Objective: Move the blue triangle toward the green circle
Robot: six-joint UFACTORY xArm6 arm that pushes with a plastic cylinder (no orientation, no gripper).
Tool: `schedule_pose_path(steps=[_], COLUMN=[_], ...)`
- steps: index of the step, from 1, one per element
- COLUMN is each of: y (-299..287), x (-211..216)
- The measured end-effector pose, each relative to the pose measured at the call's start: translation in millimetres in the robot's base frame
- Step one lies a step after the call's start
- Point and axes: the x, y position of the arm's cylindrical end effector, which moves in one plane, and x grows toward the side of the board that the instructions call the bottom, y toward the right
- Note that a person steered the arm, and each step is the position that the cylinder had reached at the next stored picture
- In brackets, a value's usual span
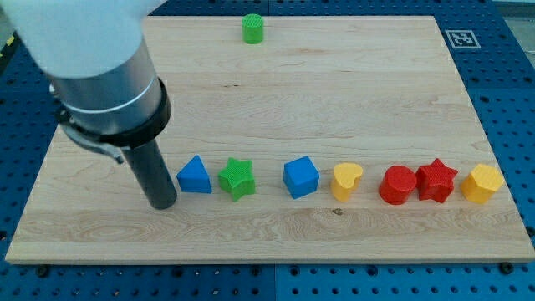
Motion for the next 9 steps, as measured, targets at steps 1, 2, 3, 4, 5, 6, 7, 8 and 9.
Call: schedule_pose_path(steps=[1, 2, 3, 4, 5, 6, 7, 8, 9], y=[14, 42, 69, 89, 90, 90, 87, 85, 77], x=[-10, -14, -26, -50, -84, -112, -124, -96, -91])
